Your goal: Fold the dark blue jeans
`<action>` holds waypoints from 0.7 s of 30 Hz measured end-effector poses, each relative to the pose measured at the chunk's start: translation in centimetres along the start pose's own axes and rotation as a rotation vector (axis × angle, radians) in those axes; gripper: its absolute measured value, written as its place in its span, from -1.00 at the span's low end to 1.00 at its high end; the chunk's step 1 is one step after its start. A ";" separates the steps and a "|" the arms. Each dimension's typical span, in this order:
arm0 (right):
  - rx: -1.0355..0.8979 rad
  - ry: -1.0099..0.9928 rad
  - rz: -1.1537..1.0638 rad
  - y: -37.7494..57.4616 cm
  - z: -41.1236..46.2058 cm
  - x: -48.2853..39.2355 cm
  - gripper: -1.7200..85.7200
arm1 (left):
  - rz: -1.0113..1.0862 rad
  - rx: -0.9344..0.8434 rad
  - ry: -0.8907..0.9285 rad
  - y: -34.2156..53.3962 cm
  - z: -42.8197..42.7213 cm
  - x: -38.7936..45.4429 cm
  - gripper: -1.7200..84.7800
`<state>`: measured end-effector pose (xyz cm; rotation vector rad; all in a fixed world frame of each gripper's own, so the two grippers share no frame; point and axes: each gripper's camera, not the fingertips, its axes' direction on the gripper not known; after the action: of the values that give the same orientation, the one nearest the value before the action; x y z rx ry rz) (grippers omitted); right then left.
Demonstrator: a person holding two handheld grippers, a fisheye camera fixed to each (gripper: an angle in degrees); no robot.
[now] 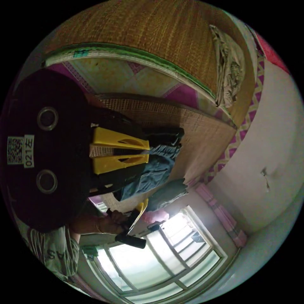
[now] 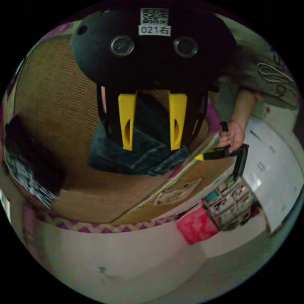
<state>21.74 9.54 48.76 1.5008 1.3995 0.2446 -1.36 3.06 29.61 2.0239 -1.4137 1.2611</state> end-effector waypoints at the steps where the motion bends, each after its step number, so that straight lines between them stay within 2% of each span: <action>1: 0.008 0.007 0.039 -0.1 -0.6 1.7 -0.58 | -0.010 -0.003 -0.002 -0.6 0.4 -0.7 -0.89; 4: -0.012 0.000 0.211 -0.2 -1.3 9.5 -0.55 | -0.070 -0.035 0.001 -3.7 2.5 -4.1 -0.88; 9: -0.101 -0.212 0.408 0.3 1.1 19.2 -0.55 | -0.198 -0.155 0.173 -7.9 7.5 -9.6 -0.96; 14: -0.118 -0.214 0.404 0.2 1.4 22.6 -0.56 | -0.235 -0.118 0.269 -9.1 9.4 -12.6 -0.98; 18: -0.138 -0.197 0.383 -0.5 1.3 24.7 -0.55 | -0.217 -0.112 0.179 -10.7 11.0 -13.6 -0.95; 21: -0.148 -0.187 0.370 -1.2 0.9 26.2 -0.54 | -0.139 -0.116 0.198 -12.1 12.2 -13.3 -0.79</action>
<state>29.53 30.57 35.19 1.6061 0.9304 0.4157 13.62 6.93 14.37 1.8311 -1.2048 1.2518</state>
